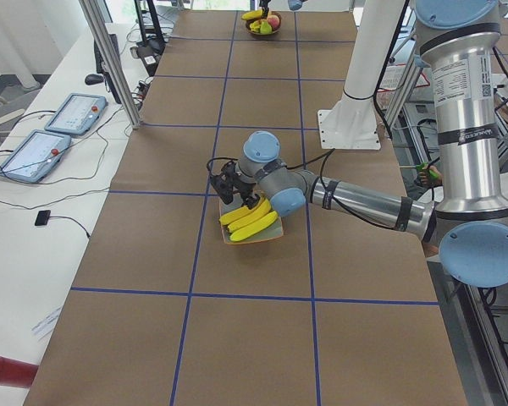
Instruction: Transfer all bananas from basket to plate
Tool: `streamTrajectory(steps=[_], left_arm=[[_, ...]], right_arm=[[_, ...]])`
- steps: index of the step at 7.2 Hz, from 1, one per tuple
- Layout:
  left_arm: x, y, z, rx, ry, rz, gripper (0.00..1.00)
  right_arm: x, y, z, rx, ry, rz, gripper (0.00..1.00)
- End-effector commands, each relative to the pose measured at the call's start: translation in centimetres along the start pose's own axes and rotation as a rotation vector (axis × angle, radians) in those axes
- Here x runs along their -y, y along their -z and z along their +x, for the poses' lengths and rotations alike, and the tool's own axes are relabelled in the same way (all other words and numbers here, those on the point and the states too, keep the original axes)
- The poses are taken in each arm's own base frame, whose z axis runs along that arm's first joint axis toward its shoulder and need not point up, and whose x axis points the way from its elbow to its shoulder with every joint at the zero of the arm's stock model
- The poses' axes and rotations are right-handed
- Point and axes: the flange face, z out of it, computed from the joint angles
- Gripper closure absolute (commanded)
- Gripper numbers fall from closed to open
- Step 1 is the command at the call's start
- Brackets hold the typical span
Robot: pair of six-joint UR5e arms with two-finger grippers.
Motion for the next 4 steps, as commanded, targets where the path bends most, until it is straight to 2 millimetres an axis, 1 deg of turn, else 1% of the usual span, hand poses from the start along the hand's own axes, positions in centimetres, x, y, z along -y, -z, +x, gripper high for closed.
streamTrajectory(steps=[1, 2, 3, 4], left_arm=[[-0.05, 0.06, -0.02, 0.000, 0.000, 0.000, 0.00], [-0.07, 0.07, -0.01, -0.001, -0.001, -0.002, 0.00], [-0.03, 0.03, -0.06, 0.000, -0.002, -0.002, 0.00], [-0.03, 0.03, -0.14, 0.001, -0.001, -0.002, 0.00]], right_arm=[[-0.73, -1.07, 0.57, -0.027, 0.039, -0.022, 0.11], [-0.53, -1.14, 0.56, -0.027, 0.047, -0.022, 0.12], [0.19, -1.67, 0.58, -0.022, 0.042, -0.022, 0.13], [0.25, -2.01, 0.65, -0.021, 0.044, -0.028, 0.21]])
